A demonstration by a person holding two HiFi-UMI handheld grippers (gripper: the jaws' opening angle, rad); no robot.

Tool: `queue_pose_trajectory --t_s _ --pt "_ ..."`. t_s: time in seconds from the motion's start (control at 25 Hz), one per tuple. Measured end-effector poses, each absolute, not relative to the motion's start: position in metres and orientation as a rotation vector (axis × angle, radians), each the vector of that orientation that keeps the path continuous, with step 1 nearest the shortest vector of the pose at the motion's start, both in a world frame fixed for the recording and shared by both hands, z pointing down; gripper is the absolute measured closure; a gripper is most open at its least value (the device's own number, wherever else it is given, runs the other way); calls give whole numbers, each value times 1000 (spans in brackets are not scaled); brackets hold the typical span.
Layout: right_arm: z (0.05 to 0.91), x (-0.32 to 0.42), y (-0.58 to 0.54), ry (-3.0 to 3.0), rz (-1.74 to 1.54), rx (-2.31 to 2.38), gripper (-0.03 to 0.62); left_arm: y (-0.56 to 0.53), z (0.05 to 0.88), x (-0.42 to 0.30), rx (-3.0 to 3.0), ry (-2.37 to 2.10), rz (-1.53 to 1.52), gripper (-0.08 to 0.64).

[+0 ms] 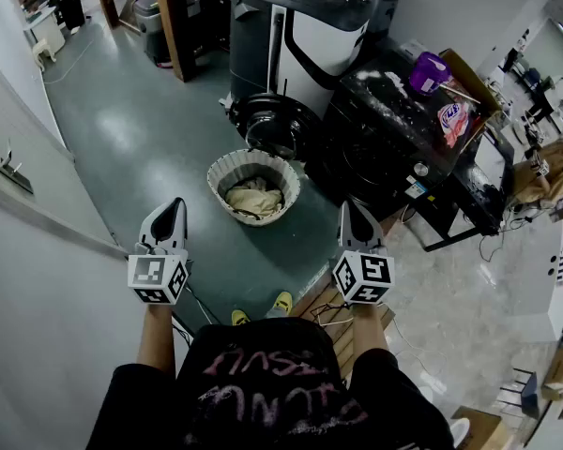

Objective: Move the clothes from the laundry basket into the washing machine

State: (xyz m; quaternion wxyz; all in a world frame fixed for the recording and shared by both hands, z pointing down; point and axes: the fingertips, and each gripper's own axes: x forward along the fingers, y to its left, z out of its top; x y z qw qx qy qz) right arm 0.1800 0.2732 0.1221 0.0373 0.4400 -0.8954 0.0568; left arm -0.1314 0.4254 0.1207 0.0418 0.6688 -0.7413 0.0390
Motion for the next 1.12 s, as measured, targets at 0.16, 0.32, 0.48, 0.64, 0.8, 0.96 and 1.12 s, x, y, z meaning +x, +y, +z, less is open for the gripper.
queue_pose_trajectory --t_s 0.16,0.32,0.48,0.64,0.8,0.96,1.12 --pt "120 178 273 -2756 175 1351 591 424 119 -130 2054 -2267 125 549" --pt "119 175 272 -2768 178 1342 591 426 118 -133 2047 -2272 123 549" --pt "115 177 272 -2772 145 1366 589 424 115 -133 2049 -2281 120 549" --pt "115 180 273 -2780 145 1369 588 418 111 -129 2068 -2274 146 549" --pt "114 183 272 -2794 151 1368 549 414 111 -128 2071 -2276 144 546" --pt "112 185 271 -2805 145 1358 490 409 111 -123 2081 -2253 134 485" --pt "112 182 272 -2823 145 1329 412 405 112 -122 2086 -2237 134 401"
